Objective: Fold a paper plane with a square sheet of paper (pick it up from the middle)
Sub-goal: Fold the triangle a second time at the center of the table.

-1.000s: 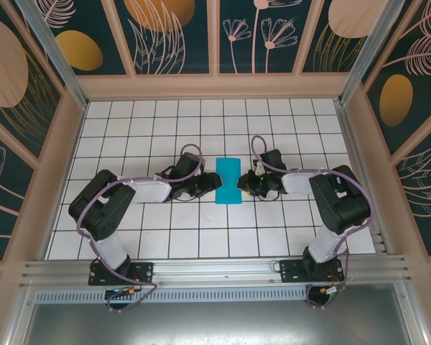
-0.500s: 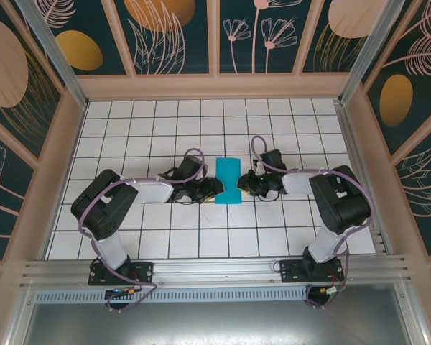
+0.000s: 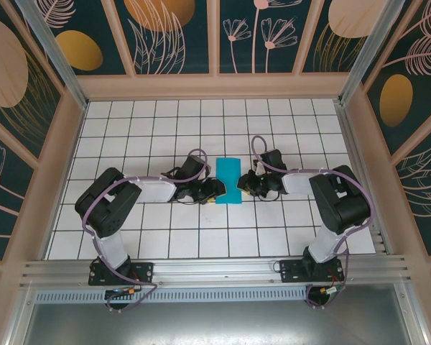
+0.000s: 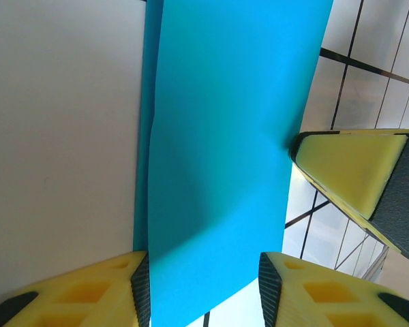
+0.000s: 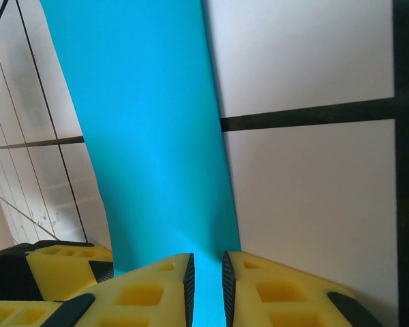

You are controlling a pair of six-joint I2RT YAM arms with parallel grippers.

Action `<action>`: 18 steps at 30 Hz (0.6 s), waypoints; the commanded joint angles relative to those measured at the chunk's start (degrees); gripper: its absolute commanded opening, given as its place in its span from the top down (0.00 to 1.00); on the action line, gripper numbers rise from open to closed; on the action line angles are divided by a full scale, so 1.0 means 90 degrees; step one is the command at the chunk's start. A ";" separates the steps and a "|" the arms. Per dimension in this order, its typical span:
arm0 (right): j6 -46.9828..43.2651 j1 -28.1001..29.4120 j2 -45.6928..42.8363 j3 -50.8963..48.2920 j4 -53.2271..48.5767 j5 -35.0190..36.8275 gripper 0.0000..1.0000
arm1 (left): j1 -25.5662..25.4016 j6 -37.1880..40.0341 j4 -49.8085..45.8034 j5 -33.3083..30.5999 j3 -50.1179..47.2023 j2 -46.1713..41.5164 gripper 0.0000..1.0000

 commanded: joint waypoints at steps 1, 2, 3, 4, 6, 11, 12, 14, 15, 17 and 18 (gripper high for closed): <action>-0.0120 -0.0057 0.0338 -0.0240 -0.0326 0.0454 0.77 | -0.0028 0.0062 -0.0010 0.0056 0.0108 0.0073 0.54; -0.0118 -0.0063 0.0348 -0.0241 -0.0318 0.0454 0.76 | -0.0045 0.0069 0.0034 0.0030 0.0106 0.0039 0.54; -0.0119 -0.0064 0.0349 -0.0246 -0.0316 0.0447 0.77 | -0.0033 0.0068 0.0086 0.0021 0.0117 0.0036 0.53; -0.0121 -0.0063 0.0348 -0.0250 -0.0304 0.0444 0.77 | -0.0037 0.0061 0.0173 0.0038 0.0125 0.0035 0.53; -0.0099 -0.0062 0.0343 -0.0260 -0.0287 0.0435 0.76 | -0.0034 -0.0047 0.0361 -0.0010 0.0106 0.0027 0.53; -0.0107 -0.0063 0.0352 -0.0250 -0.0276 0.0425 0.76 | -0.0037 -0.0134 0.0650 -0.0113 0.0163 0.0098 0.52; -0.0112 -0.0057 0.0349 -0.0251 -0.0275 0.0425 0.76 | -0.0032 -0.0152 0.0676 -0.0134 0.0176 0.0110 0.52; -0.0117 -0.0062 0.0340 -0.0241 -0.0303 0.0425 0.76 | -0.0032 -0.0221 0.0833 -0.0198 0.0155 0.0112 0.52; -0.0119 -0.0059 0.0331 -0.0241 -0.0294 0.0420 0.76 | -0.0022 -0.0222 0.0846 -0.0232 0.0164 0.0123 0.51; -0.0117 -0.0058 0.0289 -0.0267 -0.0253 0.0401 0.76 | -0.0003 -0.0203 0.0868 -0.0307 0.0205 0.0155 0.51; -0.0108 -0.0060 0.0267 -0.0279 -0.0221 0.0387 0.76 | 0.0003 -0.0212 0.0881 -0.0316 0.0234 0.0193 0.51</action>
